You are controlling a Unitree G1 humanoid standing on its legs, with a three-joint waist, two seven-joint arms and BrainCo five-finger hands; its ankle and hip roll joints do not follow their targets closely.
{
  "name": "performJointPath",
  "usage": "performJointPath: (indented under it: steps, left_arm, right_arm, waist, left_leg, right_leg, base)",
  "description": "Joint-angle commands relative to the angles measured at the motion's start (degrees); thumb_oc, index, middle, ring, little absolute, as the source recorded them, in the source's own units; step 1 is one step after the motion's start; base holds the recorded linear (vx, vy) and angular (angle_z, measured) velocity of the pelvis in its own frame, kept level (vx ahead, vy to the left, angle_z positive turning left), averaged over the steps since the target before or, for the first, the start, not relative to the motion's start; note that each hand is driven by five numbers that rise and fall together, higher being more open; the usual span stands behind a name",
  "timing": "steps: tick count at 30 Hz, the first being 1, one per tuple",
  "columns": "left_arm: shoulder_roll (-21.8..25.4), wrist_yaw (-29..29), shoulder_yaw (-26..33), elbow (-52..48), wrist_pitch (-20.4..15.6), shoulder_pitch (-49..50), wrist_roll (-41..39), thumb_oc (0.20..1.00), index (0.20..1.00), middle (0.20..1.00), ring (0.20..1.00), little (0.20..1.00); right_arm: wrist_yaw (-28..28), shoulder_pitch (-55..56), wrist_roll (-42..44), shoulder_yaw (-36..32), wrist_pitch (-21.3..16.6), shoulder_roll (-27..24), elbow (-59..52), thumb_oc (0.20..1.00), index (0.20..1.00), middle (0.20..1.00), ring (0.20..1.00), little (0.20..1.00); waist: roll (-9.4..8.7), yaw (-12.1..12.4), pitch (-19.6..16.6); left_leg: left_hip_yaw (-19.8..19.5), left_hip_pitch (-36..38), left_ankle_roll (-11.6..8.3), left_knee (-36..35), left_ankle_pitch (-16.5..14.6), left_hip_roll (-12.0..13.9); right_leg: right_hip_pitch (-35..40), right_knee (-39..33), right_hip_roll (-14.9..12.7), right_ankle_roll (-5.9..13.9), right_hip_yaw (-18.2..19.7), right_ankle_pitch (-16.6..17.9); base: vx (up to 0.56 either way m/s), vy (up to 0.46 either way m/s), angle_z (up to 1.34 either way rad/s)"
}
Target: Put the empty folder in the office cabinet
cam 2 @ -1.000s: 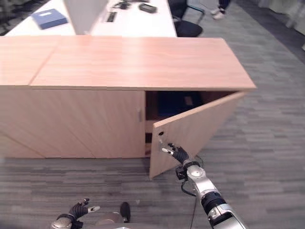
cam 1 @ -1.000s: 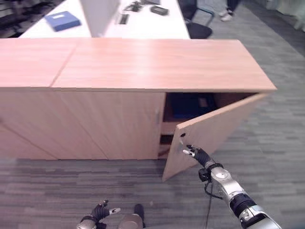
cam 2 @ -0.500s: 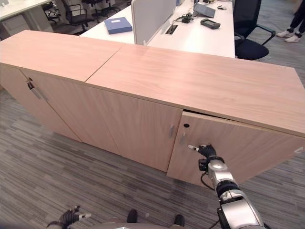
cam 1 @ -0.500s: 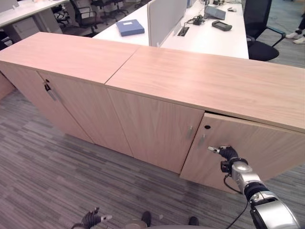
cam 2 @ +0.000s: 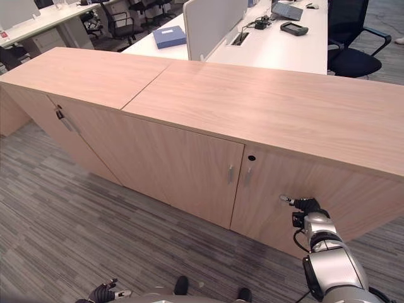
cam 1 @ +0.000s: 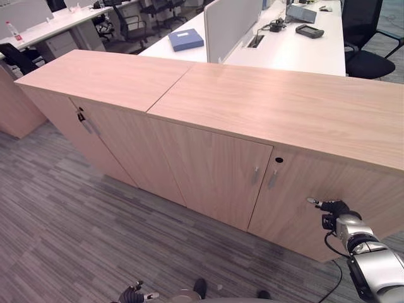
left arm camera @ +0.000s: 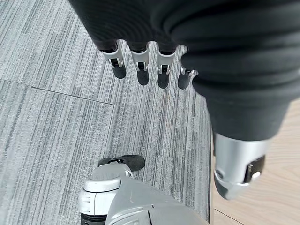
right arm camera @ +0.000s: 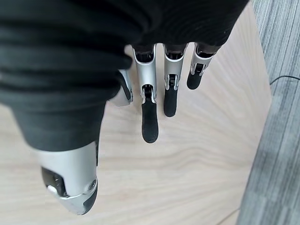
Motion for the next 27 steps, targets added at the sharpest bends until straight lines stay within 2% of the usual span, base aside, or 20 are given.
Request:
performJointPath:
  steps: [1, 3, 4, 6, 11, 12, 14, 18, 27]
  left_arm:
    - [2.57, 0.17, -1.36, 2.74, -0.88, -3.73, -0.88, 1.0, 1.0, 1.0, 1.0, 1.0]
    - [2.07, 0.23, -0.47, 3.13, -1.02, -3.57, -1.26, 1.0, 1.0, 1.0, 1.0, 1.0]
    - [1.15, 0.26, 0.79, 3.34, -1.04, -3.47, -1.44, 1.0, 1.0, 1.0, 1.0, 1.0]
    - [0.89, 0.33, 1.41, 3.48, -1.0, -3.18, -1.28, 1.0, 1.0, 1.0, 1.0, 1.0]
    - [-0.77, 0.37, 5.11, 4.13, -0.65, -2.23, 0.07, 1.0, 1.0, 1.0, 1.0, 1.0]
    - [-1.06, 0.4, 6.11, 4.31, -0.55, -2.25, 0.13, 1.0, 1.0, 1.0, 1.0, 1.0]
    - [-0.86, 0.19, 6.48, 4.04, -0.44, -1.95, 0.58, 1.0, 1.0, 1.0, 1.0, 1.0]
    - [-0.53, -0.23, 5.77, 3.8, -0.32, -2.41, 0.92, 1.0, 1.0, 1.0, 1.0, 1.0]
    - [-0.33, -0.61, 3.73, 2.71, -0.58, -3.92, 0.39, 1.0, 1.0, 1.0, 1.0, 1.0]
  right_arm:
    - [-2.09, -10.04, 3.65, -1.47, -6.05, -2.75, -2.41, 1.0, 1.0, 1.0, 1.0, 1.0]
    - [-1.42, -5.81, 5.38, -2.12, -7.07, 0.22, -6.35, 1.0, 1.0, 1.0, 1.0, 1.0]
    - [-0.56, 0.3, 6.11, -2.43, -8.16, 4.11, -12.28, 1.0, 1.0, 1.0, 1.0, 1.0]
    - [-0.46, 3.73, 5.68, -2.92, -8.39, 5.6, -15.57, 1.0, 1.0, 1.0, 1.0, 1.0]
    - [0.91, 22.64, 0.75, -4.79, -8.49, 12.29, -24.73, 1.0, 1.0, 1.0, 1.0, 1.0]
    - [1.35, 27.26, -2.39, -4.1, -7.69, 13.91, -23.78, 1.0, 1.0, 1.0, 1.0, 1.0]
    - [1.42, 29.9, -7.55, -2.76, -6.35, 14.29, -21.95, 1.0, 1.0, 1.0, 1.0, 1.0]
    - [1.91, 31.6, -12.21, -1.18, -4.52, 15.67, -14.98, 1.0, 1.0, 1.0, 1.0, 1.0]
    - [2.18, 29.83, -12.09, -0.69, -3.79, 16.9, -7.13, 1.0, 1.0, 1.0, 1.0, 1.0]
  waist:
    - [-4.47, 2.69, -0.35]
    - [-4.25, 1.92, -0.22]
    - [-3.96, 0.79, 0.11]
    - [-3.93, 0.24, 0.06]
    - [-3.45, -2.92, 0.16]
    - [-3.46, -4.12, 0.3]
    - [-3.58, -4.63, 0.25]
    - [-3.79, -5.81, 0.3]
    - [-4.45, -7.14, 0.74]
  left_leg:
    - [0.67, 2.78, -3.28, 1.59, -4.92, 1.52]
    - [0.96, 2.91, -3.23, 1.57, -4.97, 1.65]
    - [1.44, 3.04, -3.12, 1.56, -5.07, 1.72]
    - [1.64, 3.15, -3.08, 1.56, -5.17, 1.77]
    - [2.74, 3.61, -2.92, 1.57, -5.66, 1.99]
    - [3.66, 3.85, -2.98, 1.55, -5.85, 2.2]
    - [4.54, 4.19, -2.88, 1.54, -6.09, 2.3]
    - [6.17, 4.78, -2.66, 1.44, -6.33, 2.35]
    - [9.4, 6.01, -1.97, 1.65, -7.21, 2.05]
  right_leg:
    - [5.63, 0.88, -1.74, 3.7, -1.02, -5.92]
    - [5.44, 0.95, -1.72, 3.6, -0.61, -5.9]
    - [5.23, 1.07, -1.7, 3.55, -0.18, -5.89]
    - [5.14, 1.14, -1.68, 3.48, 0.14, -5.94]
    - [4.38, 1.7, -1.83, 3.38, 1.19, -5.87]
    - [3.87, 1.84, -2.0, 3.52, 1.96, -5.63]
    - [3.49, 1.9, -2.08, 3.58, 2.71, -5.4]
    - [3.03, 1.83, -2.19, 3.87, 4.15, -4.94]
    - [1.87, 2.43, -2.61, 4.43, 7.13, -4.11]
  base:
    - [0.0, 0.0, 0.0]
    - [0.0, 0.012, -0.02]
    - [0.0, 0.016, -0.06]
    - [0.0, 0.019, -0.07]
    - [0.0, 0.015, -0.05]
    - [-0.02, 0.013, -0.14]
    - [-0.02, 0.012, -0.39]
    - [-0.01, 0.02, -0.32]
    - [-0.03, 0.02, -0.25]
